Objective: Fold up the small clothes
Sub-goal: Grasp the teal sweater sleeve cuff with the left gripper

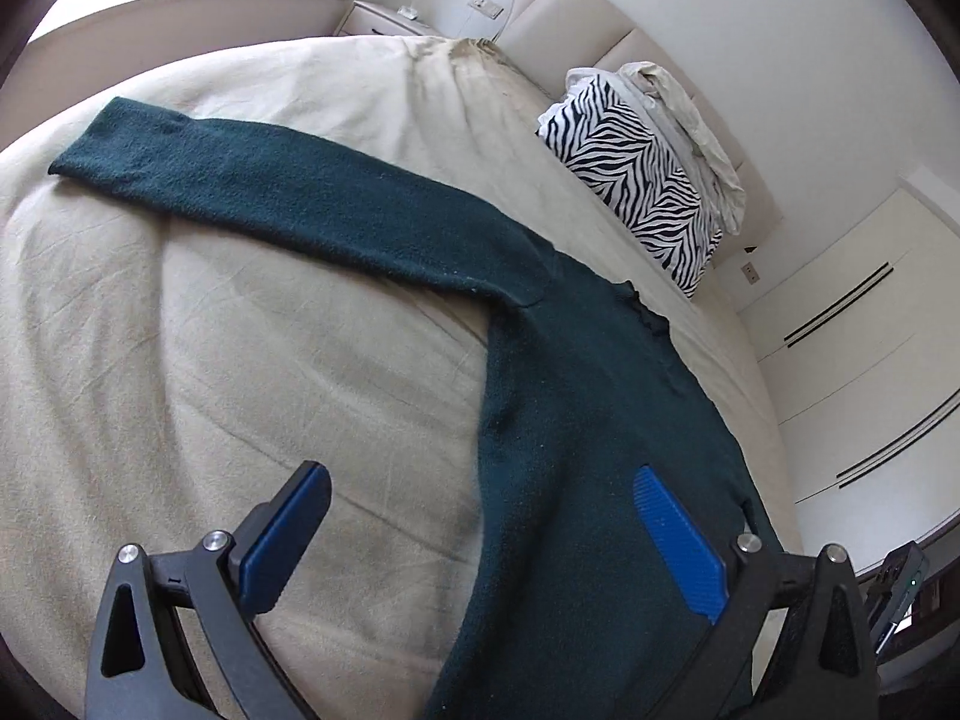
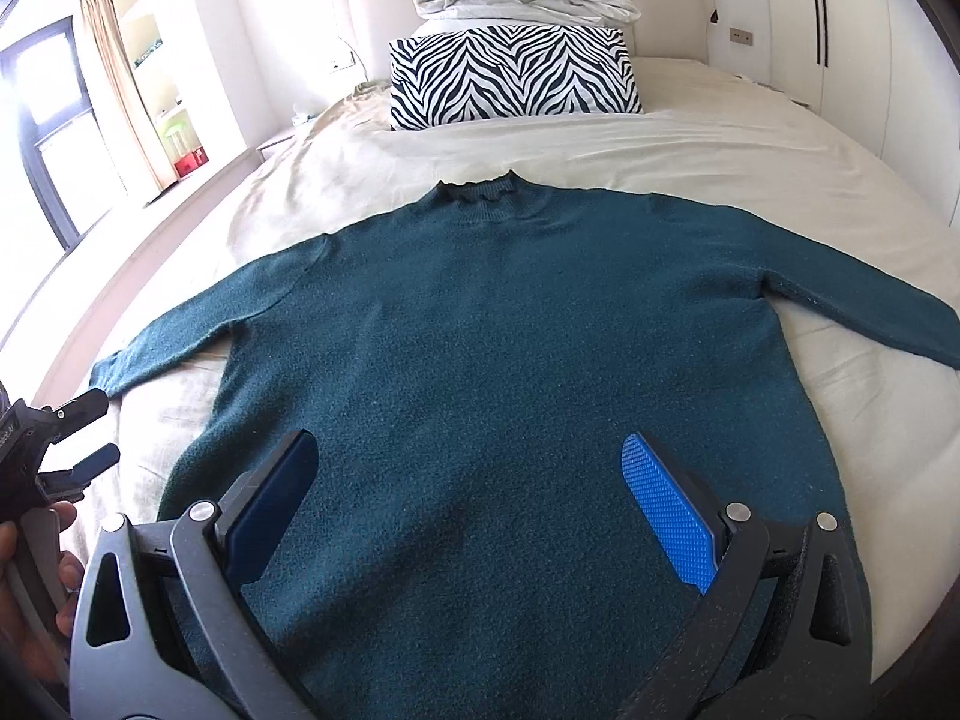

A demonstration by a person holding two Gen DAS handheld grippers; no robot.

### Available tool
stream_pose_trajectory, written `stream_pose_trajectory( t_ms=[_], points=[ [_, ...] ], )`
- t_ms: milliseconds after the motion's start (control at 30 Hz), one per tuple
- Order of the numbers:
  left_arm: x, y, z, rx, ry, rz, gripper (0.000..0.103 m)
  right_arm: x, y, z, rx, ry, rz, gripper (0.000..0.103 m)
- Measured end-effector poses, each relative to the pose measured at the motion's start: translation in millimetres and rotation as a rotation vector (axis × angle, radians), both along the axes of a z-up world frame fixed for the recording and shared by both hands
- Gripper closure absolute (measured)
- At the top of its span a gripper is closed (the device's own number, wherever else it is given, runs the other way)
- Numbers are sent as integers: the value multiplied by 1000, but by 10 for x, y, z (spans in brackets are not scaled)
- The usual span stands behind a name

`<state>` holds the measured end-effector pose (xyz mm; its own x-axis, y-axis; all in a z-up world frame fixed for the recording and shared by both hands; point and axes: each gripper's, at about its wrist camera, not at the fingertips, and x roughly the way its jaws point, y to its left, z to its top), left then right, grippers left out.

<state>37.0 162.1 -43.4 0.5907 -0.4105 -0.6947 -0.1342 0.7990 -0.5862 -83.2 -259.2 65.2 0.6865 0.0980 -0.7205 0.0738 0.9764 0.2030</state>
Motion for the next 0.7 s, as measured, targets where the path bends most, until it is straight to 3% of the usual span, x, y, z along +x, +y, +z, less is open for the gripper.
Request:
stream_pose_trajectory(
  t_ms=[33,100,200,267,433,600,700],
  points=[
    [20,126,-65,-45,51,37,0,25,16,22,11,-5,7,0],
    [14,433,-160,-175,41,119,0,80,49,51,26,-7,18,0],
    [28,811,-109,-159,-23,230,0,168,97,93,32,-11,39,0],
    [93,1074,-104,-188,-65,290,0,226,125,115,39,-17,53,0],
    [368,1718,-246,-312,-127,479,1,412,247,119,92,-1,100,19],
    [529,2063,-477,-349,-82,672,8,553,293,78,153,1,115,24],
    [608,2099,-535,-358,-83,729,10,630,270,24,179,-2,106,25]
  ],
)
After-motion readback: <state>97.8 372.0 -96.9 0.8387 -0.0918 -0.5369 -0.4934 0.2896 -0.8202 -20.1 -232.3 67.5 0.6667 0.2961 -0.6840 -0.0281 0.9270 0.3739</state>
